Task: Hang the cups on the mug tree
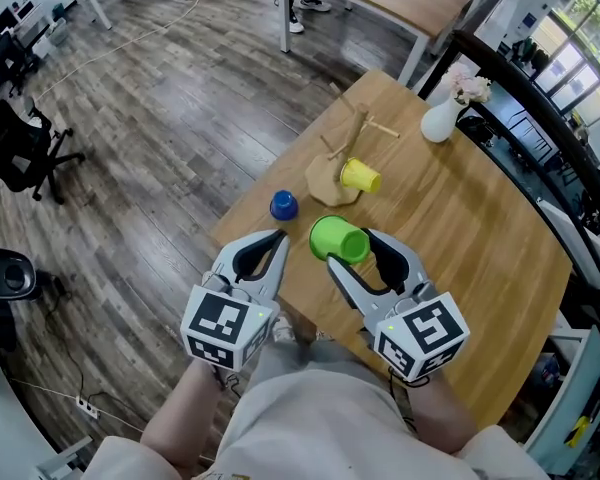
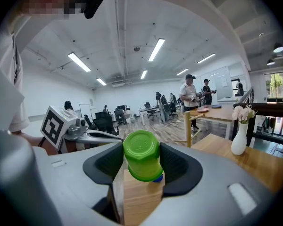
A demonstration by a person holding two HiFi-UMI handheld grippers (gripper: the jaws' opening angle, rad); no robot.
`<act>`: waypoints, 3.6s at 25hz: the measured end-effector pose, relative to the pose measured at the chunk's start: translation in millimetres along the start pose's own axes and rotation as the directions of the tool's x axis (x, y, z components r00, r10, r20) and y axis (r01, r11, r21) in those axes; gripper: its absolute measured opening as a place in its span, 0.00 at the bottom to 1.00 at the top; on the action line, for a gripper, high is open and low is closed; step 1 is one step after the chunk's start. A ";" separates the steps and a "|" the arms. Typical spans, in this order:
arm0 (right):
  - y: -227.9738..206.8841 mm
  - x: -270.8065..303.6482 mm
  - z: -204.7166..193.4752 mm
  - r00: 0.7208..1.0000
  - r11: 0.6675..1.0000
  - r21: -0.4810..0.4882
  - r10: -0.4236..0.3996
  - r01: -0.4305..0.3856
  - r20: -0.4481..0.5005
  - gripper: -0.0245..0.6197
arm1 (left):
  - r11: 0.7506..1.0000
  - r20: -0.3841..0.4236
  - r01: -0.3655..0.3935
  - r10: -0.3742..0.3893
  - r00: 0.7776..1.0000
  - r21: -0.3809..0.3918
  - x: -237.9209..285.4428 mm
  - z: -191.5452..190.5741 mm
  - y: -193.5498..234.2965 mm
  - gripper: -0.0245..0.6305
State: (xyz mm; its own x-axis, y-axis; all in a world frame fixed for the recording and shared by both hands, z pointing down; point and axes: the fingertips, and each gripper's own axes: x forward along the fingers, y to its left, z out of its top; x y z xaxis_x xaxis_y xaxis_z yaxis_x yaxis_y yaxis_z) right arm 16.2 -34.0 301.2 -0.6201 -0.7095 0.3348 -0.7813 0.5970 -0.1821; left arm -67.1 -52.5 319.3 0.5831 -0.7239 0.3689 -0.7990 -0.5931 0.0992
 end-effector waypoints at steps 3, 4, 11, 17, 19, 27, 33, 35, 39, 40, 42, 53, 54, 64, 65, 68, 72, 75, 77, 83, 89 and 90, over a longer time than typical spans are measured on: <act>-3.0 5.8 7.8 0.999 1.000 -0.008 -0.016 0.016 0.028 0.42 | 1.000 0.000 0.001 -0.001 1.000 0.002 1.7 0.9 3.9 0.04; -5.0 8.0 10.2 0.999 1.000 -0.014 -0.025 0.026 0.034 0.42 | 1.000 0.002 -0.001 0.001 1.000 0.002 2.4 1.9 5.8 0.04; -31.8 22.7 33.3 0.992 0.988 -0.103 -0.110 0.115 0.060 0.42 | 0.999 0.052 -0.026 0.025 0.998 0.022 11.9 24.3 19.2 0.04; -50.6 45.7 44.4 0.983 0.970 -0.165 -0.173 0.180 0.057 0.42 | 0.999 0.069 -0.036 0.033 0.997 0.033 27.5 35.4 36.0 0.04; -55.9 56.0 43.3 0.982 0.967 -0.171 -0.183 0.189 0.047 0.42 | 0.999 0.066 -0.035 0.033 0.997 0.032 34.0 35.4 41.8 0.04; -78.7 96.0 22.7 0.977 0.969 -0.130 -0.214 0.212 -0.004 0.42 | 0.999 0.035 -0.030 0.029 0.999 0.012 54.4 20.0 59.0 0.04; -93.5 112.7 8.5 0.970 0.964 -0.128 -0.238 0.231 -0.041 0.42 | 1.000 0.004 -0.018 0.018 1.000 -0.003 70.3 7.6 67.5 0.04; -97.2 116.7 4.7 0.969 0.963 -0.130 -0.244 0.236 -0.051 0.42 | 1.000 -0.007 -0.016 0.016 1.000 -0.006 75.1 3.5 70.2 0.04; -100.5 125.2 -5.6 0.964 0.958 -0.150 -0.257 0.245 -0.069 0.42 | 1.000 -0.029 -0.009 0.009 1.000 -0.014 80.5 -7.5 73.7 0.04; -101.6 127.7 -8.3 0.963 0.957 -0.154 -0.260 0.246 -0.075 0.42 | 1.000 -0.034 -0.006 0.006 0.999 -0.016 82.0 -10.0 74.2 0.04; -104.6 133.0 -12.4 0.961 0.956 -0.160 -0.264 0.248 -0.085 0.42 | 1.000 -0.042 -0.002 0.001 0.999 -0.018 86.0 -13.9 76.0 0.04; -118.4 145.8 -30.8 0.942 0.941 -0.184 -0.311 0.286 -0.128 0.43 | 0.999 -0.088 -0.020 0.016 0.996 -0.044 89.3 -35.5 87.7 0.04; -118.0 147.0 -31.2 0.941 0.940 -0.185 -0.314 0.289 -0.126 0.43 | 0.999 -0.089 -0.022 0.018 0.996 -0.046 88.6 -36.7 89.3 0.04; -108.5 140.2 -25.4 0.960 0.960 -0.121 -0.265 0.253 -0.096 0.48 | 0.999 -0.099 -0.026 0.023 0.995 -0.034 84.7 -41.2 84.3 0.04; -106.4 137.3 -22.2 0.962 0.962 -0.115 -0.258 0.247 -0.088 0.48 | 0.999 -0.095 -0.029 0.026 0.995 -0.030 82.3 -38.8 84.5 0.04; -102.1 123.2 -9.4 0.969 0.967 -0.098 -0.243 0.237 -0.054 0.45 | 0.999 -0.076 -0.043 0.042 0.996 -0.021 74.6 -27.9 83.2 0.04; -97.4 100.1 4.4 0.974 0.971 -0.073 -0.228 0.226 -0.017 0.41 | 0.998 -0.053 -0.057 0.057 0.997 -0.006 63.9 -11.9 76.7 0.04; -88.4 84.4 15.8 0.978 0.975 -0.076 -0.208 0.208 0.008 0.38 | 0.998 -0.024 -0.063 0.063 0.998 0.006 54.8 4.3 71.3 0.04; -80.4 74.3 23.1 0.981 0.978 -0.084 -0.192 0.193 0.027 0.34 | 0.997 0.001 -0.070 0.070 0.998 0.017 48.0 15.4 67.7 0.04; -57.2 37.3 39.3 0.981 0.974 -0.131 -0.177 0.187 0.084 0.17 | 0.994 0.063 -0.101 0.099 0.993 0.033 26.0 35.1 52.0 0.04; -41.1 3.6 58.9 0.975 0.977 -0.118 -0.161 0.180 0.152 0.09 | 0.993 0.089 -0.111 0.106 0.990 0.049 4.2 45.0 34.5 0.04; -38.4 -1.3 60.5 0.974 0.977 -0.119 -0.160 0.179 0.159 0.09 | 0.992 0.088 -0.113 0.108 0.990 0.051 -0.1 44.5 32.0 0.04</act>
State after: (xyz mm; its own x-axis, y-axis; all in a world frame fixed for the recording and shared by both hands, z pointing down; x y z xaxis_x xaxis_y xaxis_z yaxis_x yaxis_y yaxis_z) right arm 42.7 -78.7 251.8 -0.4907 -0.8460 0.2087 -0.8659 0.5002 -0.0081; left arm -86.2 -87.1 281.3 0.5038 -0.8122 0.2943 -0.8512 -0.5247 0.0091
